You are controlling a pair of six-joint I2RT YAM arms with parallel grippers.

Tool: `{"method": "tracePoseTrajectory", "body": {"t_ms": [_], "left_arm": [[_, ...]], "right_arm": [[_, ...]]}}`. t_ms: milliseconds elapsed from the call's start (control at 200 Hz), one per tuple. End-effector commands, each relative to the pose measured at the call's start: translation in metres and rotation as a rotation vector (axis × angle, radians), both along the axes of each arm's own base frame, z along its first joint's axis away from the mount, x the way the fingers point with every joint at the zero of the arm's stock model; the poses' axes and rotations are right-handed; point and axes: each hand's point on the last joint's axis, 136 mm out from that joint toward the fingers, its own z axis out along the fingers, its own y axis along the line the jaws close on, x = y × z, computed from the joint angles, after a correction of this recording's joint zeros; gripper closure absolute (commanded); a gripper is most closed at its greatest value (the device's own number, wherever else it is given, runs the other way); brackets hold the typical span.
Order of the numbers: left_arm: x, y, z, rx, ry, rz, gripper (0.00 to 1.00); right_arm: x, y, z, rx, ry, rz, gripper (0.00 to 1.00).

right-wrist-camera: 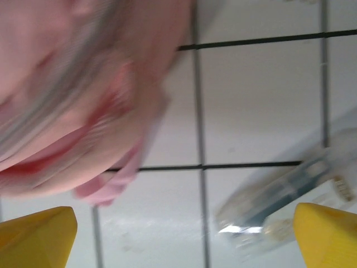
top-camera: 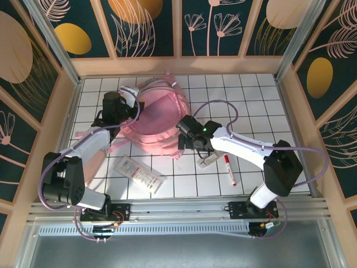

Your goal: Pack books, pencil case, and school supplies into a backpack

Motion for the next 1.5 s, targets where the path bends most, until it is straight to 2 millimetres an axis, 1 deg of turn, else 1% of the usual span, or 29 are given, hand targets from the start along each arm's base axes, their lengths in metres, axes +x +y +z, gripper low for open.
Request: {"method": "tracePoseTrajectory", "body": {"t_ms": [0, 105, 225, 265, 285, 300, 320, 415, 500, 641, 681, 721, 776, 811, 826, 896, 916, 956, 976, 1021, 1046, 1101, 1186, 1251, 1296, 1371, 1421, 1456, 1496], "left_arm": [[-0.001, -0.016, 0.025, -0.070, -0.019, -0.074, 0.64], [-0.008, -0.009, 0.022, -0.076, 0.021, -0.035, 0.54], [-0.031, -0.010, 0.028, -0.100, 0.069, -0.059, 0.39], [-0.041, -0.008, 0.032, -0.129, 0.085, -0.053, 0.29], [-0.046, -0.007, 0.035, -0.149, 0.093, -0.044, 0.20], [-0.049, -0.006, 0.037, -0.167, 0.102, -0.033, 0.06], [-0.054, -0.004, 0.039, -0.197, 0.121, -0.013, 0.02], [-0.076, 0.012, 0.045, -0.304, 0.224, 0.113, 0.01], [-0.095, 0.044, 0.027, -0.294, 0.351, 0.309, 0.01], [-0.127, 0.132, -0.014, -0.136, 0.456, 0.695, 0.01], [-0.134, 0.167, -0.014, -0.083, 0.431, 0.888, 0.01], [-0.138, 0.188, -0.008, -0.024, 0.422, 0.982, 0.01], [-0.130, 0.186, -0.005, 0.027, 0.445, 0.925, 0.01], [-0.128, 0.185, -0.015, 0.051, 0.484, 0.917, 0.01], [-0.123, 0.183, -0.009, 0.053, 0.480, 0.902, 0.01], [-0.122, 0.177, -0.040, 0.187, 0.608, 0.805, 0.01], [-0.123, 0.180, -0.050, 0.238, 0.647, 0.808, 0.01], [-0.123, 0.191, -0.058, 0.311, 0.691, 0.847, 0.01], [-0.122, 0.191, -0.060, 0.341, 0.712, 0.825, 0.01], [-0.117, 0.176, -0.060, 0.358, 0.756, 0.695, 0.01], [-0.121, 0.170, -0.061, 0.383, 0.796, 0.628, 0.01], [-0.122, 0.171, -0.061, 0.462, 0.828, 0.559, 0.01], [-0.146, 0.184, -0.079, 0.690, 0.927, 0.419, 0.02], [-0.170, 0.194, -0.105, 0.820, 1.025, 0.335, 0.01], [-0.183, 0.193, -0.119, 0.829, 1.065, 0.303, 0.01], [-0.182, 0.191, -0.134, 0.805, 1.033, 0.301, 0.01], [-0.193, 0.192, -0.155, 0.787, 1.055, 0.273, 0.01], [-0.199, 0.196, -0.162, 0.798, 1.078, 0.281, 0.01], [-0.197, 0.210, -0.159, 0.844, 1.077, 0.347, 0.01]], "right_arm": [[0.013, 0.029, 0.032, 0.211, -0.032, -0.021, 0.01], [0.030, 0.045, 0.038, 0.331, -0.027, -0.012, 0.03], [0.037, 0.071, 0.043, 0.395, -0.003, 0.016, 0.03], [0.039, 0.075, 0.042, 0.402, 0.013, 0.006, 0.03], [0.040, 0.077, 0.041, 0.407, 0.022, -0.005, 0.03], [0.040, 0.078, 0.041, 0.412, 0.026, -0.011, 0.03], [0.041, 0.079, 0.041, 0.419, 0.031, -0.022, 0.03], [0.044, 0.083, 0.037, 0.474, 0.057, -0.080, 0.03], [0.046, 0.087, 0.039, 0.523, 0.075, -0.115, 0.03], [0.044, 0.093, 0.050, 0.563, 0.068, -0.084, 0.04], [0.044, 0.092, 0.052, 0.556, 0.060, -0.073, 0.04], [0.044, 0.090, 0.055, 0.544, 0.048, -0.060, 0.04], [0.044, 0.087, 0.057, 0.524, 0.032, -0.043, 0.04], [0.044, 0.084, 0.059, 0.510, 0.023, -0.031, 0.04], [0.045, 0.083, 0.061, 0.505, 0.020, -0.027, 0.04], [0.045, 0.077, 0.067, 0.485, 0.005, -0.004, 0.04], [0.045, 0.075, 0.069, 0.484, -0.002, -0.001, 0.04], [0.045, 0.071, 0.072, 0.482, -0.008, 0.009, 0.04], [0.045, 0.069, 0.074, 0.484, -0.011, 0.010, 0.04], [0.043, 0.064, 0.077, 0.491, -0.008, 0.017, 0.04], [0.043, 0.061, 0.079, 0.496, -0.005, 0.018, 0.04], [0.043, 0.055, 0.080, 0.503, 0.006, 0.026, 0.04], [0.042, 0.044, 0.083, 0.497, 0.010, 0.041, 0.04], [0.043, 0.037, 0.083, 0.487, 0.010, 0.057, 0.04], [0.043, 0.032, 0.082, 0.479, 0.010, 0.071, 0.04], [0.046, 0.024, 0.077, 0.459, 0.022, 0.087, 0.04], [0.048, 0.019, 0.074, 0.451, 0.028, 0.093, 0.04], [0.049, 0.016, 0.071, 0.449, 0.034, 0.095, 0.03], [0.050, 0.014, 0.070, 0.453, 0.038, 0.102, 0.03]]}}
